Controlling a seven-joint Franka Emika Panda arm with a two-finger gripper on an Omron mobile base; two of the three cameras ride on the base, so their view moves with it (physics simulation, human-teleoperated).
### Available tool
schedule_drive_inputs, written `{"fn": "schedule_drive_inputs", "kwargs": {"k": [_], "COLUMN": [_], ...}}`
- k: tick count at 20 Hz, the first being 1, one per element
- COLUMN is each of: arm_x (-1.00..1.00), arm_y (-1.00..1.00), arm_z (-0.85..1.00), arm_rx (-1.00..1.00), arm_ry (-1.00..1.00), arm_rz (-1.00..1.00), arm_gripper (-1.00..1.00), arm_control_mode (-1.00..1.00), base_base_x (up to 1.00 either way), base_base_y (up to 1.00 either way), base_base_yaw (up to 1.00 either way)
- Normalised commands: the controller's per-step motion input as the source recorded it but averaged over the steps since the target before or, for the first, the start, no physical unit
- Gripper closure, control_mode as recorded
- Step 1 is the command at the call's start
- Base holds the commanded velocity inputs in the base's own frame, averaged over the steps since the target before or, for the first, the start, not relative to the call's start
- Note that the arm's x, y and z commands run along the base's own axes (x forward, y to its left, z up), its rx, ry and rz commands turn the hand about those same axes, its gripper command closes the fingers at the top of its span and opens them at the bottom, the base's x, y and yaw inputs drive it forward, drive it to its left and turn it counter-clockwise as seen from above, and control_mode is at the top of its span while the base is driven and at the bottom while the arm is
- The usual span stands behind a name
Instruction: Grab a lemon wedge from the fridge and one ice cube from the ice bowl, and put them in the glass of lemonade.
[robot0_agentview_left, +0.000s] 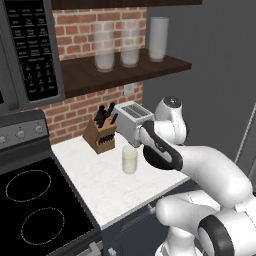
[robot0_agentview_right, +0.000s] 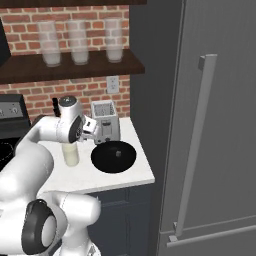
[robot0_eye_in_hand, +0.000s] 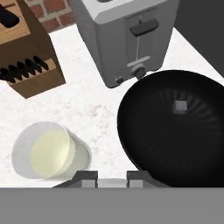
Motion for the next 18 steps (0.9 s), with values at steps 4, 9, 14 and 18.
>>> {"fn": "schedule_drive_inputs", "kwargs": {"k": [4, 9, 14, 18], "arm_x": [0.00, 0.00, 0.00, 0.02], "arm_y": [0.59, 0.56, 0.32, 0.08], "arm_z": [0.00, 0.00, 0.03, 0.00], "arm_rx": [-0.16, -0.21, -0.18, -0.14], "arm_ry": [0.04, 0.04, 0.00, 0.00], "arm_rz": [0.30, 0.19, 0.12, 0.06], "arm_gripper": [1.00, 1.00, 1.00, 1.00], "arm_control_mode": [-1.00, -1.00, -1.00, -1.00], "base_base_x": [0.00, 0.00, 0.00, 0.00], "base_base_y": [0.00, 0.00, 0.00, 0.00], "base_base_yaw": [0.00, 0.00, 0.00, 0.00]}}
